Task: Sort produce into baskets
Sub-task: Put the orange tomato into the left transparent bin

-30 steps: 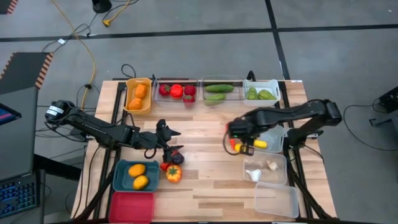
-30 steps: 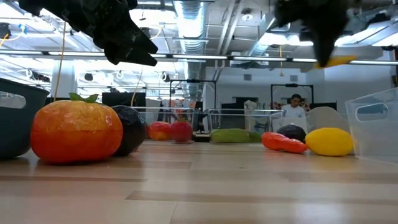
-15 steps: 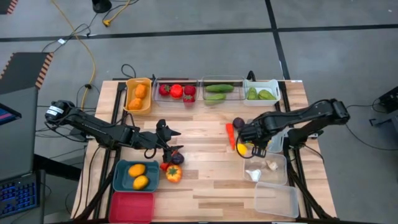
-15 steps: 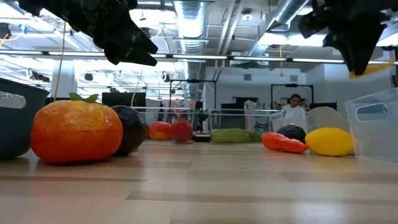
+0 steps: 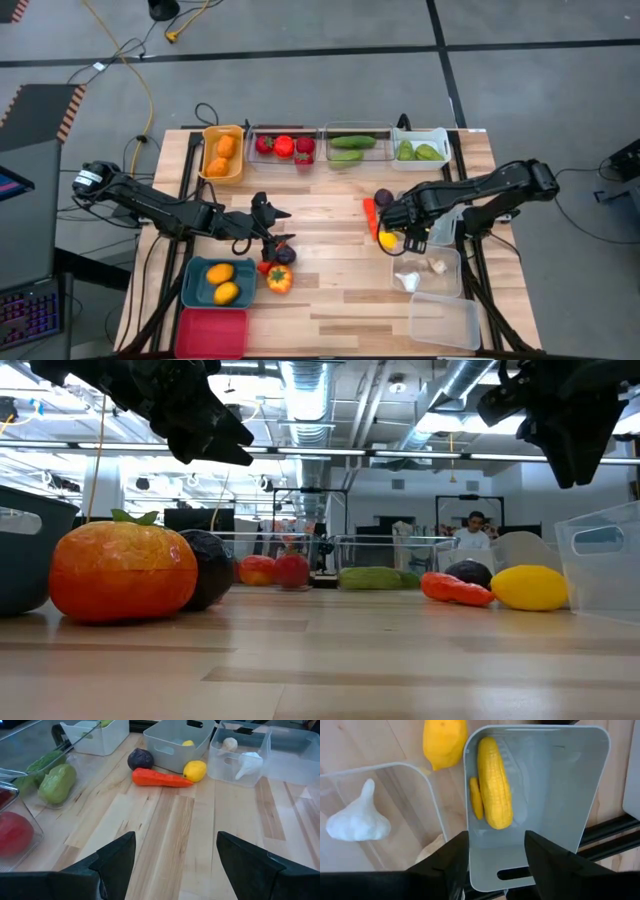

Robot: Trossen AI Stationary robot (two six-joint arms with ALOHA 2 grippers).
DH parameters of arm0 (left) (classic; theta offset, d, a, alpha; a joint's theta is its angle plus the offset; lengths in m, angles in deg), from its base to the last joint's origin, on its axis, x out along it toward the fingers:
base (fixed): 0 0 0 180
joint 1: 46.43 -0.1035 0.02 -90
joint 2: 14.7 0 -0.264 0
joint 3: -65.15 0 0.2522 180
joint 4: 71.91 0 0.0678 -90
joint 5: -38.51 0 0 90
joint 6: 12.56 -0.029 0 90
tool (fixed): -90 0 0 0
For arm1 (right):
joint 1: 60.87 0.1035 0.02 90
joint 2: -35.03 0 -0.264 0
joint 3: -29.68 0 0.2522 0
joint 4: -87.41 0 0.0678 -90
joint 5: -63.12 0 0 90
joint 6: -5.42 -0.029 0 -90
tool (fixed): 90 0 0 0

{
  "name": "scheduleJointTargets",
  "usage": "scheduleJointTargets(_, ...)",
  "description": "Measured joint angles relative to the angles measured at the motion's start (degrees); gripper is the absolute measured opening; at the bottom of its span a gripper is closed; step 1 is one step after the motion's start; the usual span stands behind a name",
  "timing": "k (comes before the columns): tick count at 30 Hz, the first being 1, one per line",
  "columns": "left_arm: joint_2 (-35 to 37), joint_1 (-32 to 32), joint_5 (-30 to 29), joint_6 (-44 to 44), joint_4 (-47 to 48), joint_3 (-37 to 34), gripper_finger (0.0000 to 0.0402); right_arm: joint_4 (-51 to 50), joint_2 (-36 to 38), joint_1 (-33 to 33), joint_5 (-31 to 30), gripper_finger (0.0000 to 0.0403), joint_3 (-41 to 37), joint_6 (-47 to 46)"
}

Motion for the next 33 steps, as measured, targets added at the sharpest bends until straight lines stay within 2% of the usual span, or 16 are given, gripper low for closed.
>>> scheduleJointTargets(14, 0.0, 0.0, -0.2, -1.2, -0.1, 0.0, 0.0274, 0.0, 0.0, 0.0, 0.0, 0.022, 0.0, 0.0)
scheduleJointTargets(21, 0.0, 0.0, -0.8, -1.0, -0.1, 0.0, 0.0339, 0.1, 0.0, 0.0, 0.0, 0.022, 0.0, 0.0)
scheduleJointTargets(26, 0.0, 0.0, -3.4, -1.3, -0.1, 0.0, 0.0391, 0.1, 0.0, 0.0, 0.0, 0.022, 0.0, 0.0)
scheduleJointTargets(33, 0.0, 0.0, -4.6, -1.9, -0.1, 0.0, 0.0398, 0.1, 0.0, 0.0, 0.0, 0.022, 0.0, 0.0)
